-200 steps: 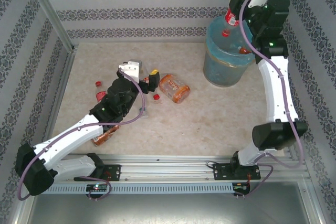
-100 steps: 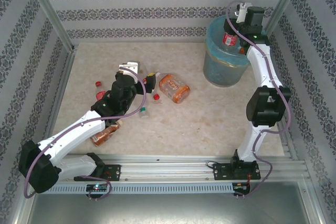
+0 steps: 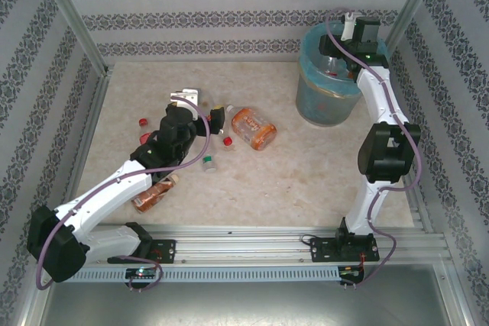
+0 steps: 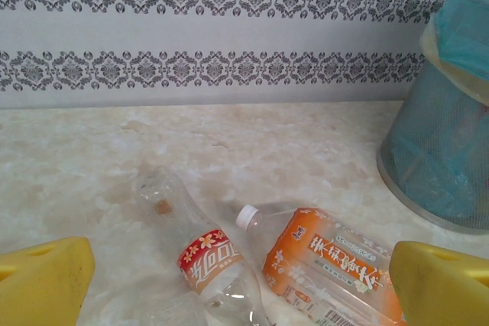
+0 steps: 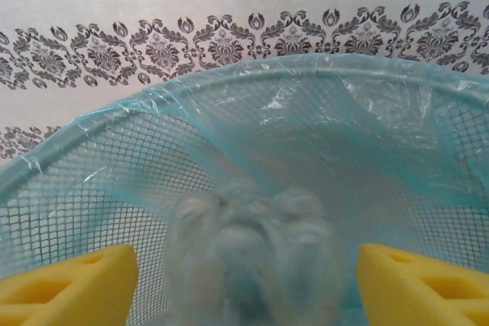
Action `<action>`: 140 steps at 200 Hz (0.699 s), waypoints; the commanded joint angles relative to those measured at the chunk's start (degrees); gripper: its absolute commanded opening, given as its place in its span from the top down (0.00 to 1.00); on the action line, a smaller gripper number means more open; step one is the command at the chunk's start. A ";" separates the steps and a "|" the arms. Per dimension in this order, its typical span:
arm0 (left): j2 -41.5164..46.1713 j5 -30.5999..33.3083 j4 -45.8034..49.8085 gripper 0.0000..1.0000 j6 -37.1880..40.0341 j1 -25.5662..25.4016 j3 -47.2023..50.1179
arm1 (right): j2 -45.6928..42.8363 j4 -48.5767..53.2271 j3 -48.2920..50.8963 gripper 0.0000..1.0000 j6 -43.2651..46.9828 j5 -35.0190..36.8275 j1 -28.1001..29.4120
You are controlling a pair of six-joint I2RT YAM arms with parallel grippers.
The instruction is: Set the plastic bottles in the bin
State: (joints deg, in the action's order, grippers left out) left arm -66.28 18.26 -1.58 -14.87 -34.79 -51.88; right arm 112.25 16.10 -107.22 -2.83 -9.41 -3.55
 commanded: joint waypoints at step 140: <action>-4.72 -15.65 55.95 0.06 -14.81 6.81 -15.12 | -18.97 4.03 -0.95 0.19 -1.52 1.84 6.55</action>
State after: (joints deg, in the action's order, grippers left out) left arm -68.90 10.04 44.14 -24.53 -29.28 -67.85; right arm 96.51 19.14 -108.68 -4.12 -9.23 0.82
